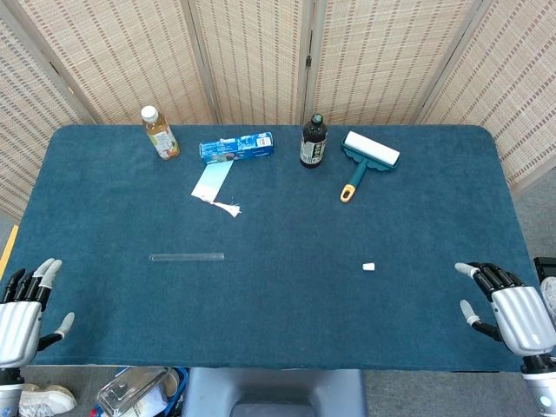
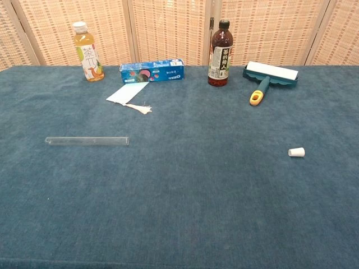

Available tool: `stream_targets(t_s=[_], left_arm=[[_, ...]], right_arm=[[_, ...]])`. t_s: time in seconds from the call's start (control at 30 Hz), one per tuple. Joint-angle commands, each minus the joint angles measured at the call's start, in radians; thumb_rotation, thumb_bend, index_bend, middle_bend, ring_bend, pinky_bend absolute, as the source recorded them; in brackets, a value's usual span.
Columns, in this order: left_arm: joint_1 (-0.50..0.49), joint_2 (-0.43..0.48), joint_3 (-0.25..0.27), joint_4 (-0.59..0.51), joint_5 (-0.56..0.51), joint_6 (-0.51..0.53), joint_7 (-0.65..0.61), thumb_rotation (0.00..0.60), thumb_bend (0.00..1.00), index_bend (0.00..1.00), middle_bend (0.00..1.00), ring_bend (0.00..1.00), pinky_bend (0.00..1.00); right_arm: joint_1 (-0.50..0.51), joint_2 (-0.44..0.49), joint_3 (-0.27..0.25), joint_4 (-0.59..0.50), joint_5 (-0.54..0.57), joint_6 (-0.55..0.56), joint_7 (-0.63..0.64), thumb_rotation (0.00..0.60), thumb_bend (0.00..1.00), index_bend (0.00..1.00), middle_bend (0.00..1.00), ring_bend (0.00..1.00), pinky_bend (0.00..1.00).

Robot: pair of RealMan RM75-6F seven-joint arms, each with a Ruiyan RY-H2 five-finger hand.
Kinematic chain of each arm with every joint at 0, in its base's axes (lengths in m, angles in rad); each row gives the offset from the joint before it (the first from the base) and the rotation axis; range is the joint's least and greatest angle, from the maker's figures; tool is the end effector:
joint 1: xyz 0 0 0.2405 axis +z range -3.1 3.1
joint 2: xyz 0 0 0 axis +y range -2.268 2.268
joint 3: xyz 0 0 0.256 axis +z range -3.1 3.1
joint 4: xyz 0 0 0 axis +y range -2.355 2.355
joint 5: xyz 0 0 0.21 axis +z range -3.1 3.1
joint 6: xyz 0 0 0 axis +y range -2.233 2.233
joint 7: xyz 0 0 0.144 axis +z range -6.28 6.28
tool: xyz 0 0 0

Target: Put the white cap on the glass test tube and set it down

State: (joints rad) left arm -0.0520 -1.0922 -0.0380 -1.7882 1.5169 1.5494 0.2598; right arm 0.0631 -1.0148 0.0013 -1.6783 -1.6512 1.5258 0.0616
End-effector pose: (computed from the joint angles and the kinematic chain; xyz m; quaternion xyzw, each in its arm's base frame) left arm -0.2789 0.1663 0.1595 -0.6053 -0.3466 -0.3634 0.6176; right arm -0.2911 -0.1623 0.1757 0.6310 -0.3728 0.4120 0.5415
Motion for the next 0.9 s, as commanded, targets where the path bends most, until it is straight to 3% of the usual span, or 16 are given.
stream_targets(t_s=[0.03,0.43,0.63,0.73,0.9], left_arm=[[-0.002,0.001,0.000,-0.005,-0.004,-0.005,0.004,0.600,0.27,0.06,0.07,0.13,0.09],[-0.008,0.001,-0.005,-0.005,0.001,-0.007,-0.004,0.600,0.27,0.07,0.07,0.14,0.09],[-0.042,0.013,-0.029,-0.006,0.015,-0.030,-0.012,0.600,0.27,0.11,0.08,0.19,0.13],[-0.078,0.018,-0.053,-0.004,0.026,-0.051,-0.021,0.600,0.27,0.16,0.18,0.29,0.25],[-0.177,0.022,-0.090,0.000,0.037,-0.161,-0.037,0.600,0.27,0.30,0.45,0.56,0.68]], right_arm=[[-0.001,-0.001,-0.001,0.001,0.000,0.001,0.003,0.600,0.38,0.22,0.27,0.22,0.34],[-0.002,-0.001,0.001,0.000,-0.009,0.012,0.003,0.600,0.38,0.22,0.28,0.22,0.34],[0.009,-0.002,0.005,-0.001,-0.016,0.003,0.003,0.600,0.38,0.22,0.28,0.23,0.34],[0.017,0.001,0.007,-0.005,-0.016,-0.006,0.003,0.600,0.38,0.22,0.30,0.27,0.34],[0.035,0.006,0.009,-0.016,-0.023,-0.029,-0.003,0.600,0.38,0.22,0.31,0.29,0.34]])
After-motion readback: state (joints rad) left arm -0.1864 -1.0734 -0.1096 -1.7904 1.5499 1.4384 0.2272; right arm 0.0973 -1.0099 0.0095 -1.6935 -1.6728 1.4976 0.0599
